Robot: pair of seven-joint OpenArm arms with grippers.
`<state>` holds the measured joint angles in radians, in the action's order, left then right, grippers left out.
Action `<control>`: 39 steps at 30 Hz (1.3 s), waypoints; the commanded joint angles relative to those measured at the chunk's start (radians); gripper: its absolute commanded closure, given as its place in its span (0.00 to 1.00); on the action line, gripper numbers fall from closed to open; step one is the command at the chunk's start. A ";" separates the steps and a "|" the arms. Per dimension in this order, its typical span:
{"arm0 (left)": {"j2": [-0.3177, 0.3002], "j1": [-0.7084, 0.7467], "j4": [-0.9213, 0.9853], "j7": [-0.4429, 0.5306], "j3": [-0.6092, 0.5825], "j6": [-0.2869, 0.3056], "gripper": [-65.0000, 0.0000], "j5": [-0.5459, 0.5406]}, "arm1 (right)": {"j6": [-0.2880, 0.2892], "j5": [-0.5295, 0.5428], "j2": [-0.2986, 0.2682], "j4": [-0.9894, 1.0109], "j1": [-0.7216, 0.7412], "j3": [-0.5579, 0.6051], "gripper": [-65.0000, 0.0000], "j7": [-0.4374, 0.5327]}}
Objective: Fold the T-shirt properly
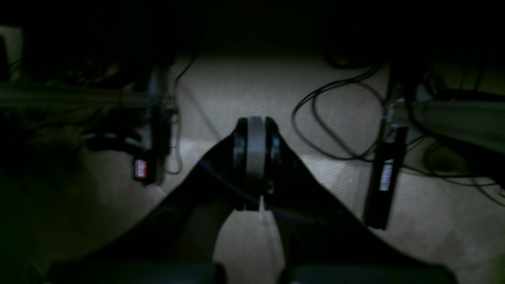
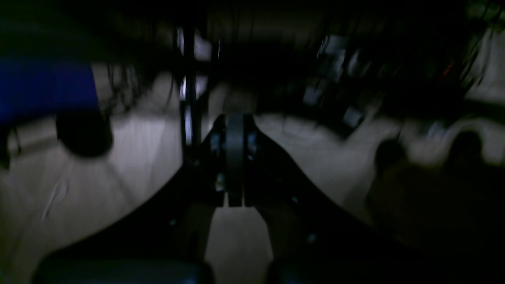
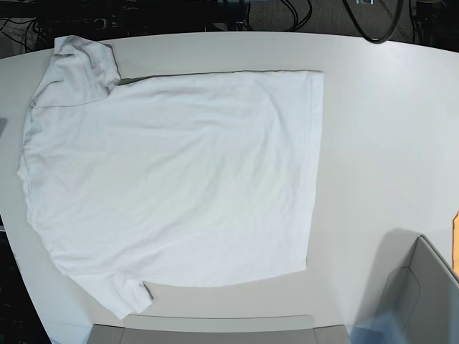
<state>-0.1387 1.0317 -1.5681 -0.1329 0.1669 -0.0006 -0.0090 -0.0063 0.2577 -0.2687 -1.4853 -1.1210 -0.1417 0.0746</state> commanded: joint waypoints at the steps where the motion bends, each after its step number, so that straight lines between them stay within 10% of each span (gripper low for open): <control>1: -0.005 0.029 -0.056 0.029 0.004 -0.002 1.00 0.001 | 0.006 -0.001 -0.002 -0.038 -0.026 -0.012 1.00 0.015; 12: 0.000 0.065 -0.427 0.026 0.098 -0.002 1.00 0.001 | 0.006 -0.004 -0.010 -0.363 0.017 -0.088 1.00 0.009; 39: 0.078 -0.546 -0.478 0.009 0.007 0.001 1.00 0.002 | 0.007 -0.002 -0.004 -0.567 0.296 -0.088 0.99 0.009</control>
<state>-0.0566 0.4789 -2.0262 -0.1398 0.1757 0.0063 -0.0082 -0.0010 0.2554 -0.2653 -2.0331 -0.8173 -0.2245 0.0528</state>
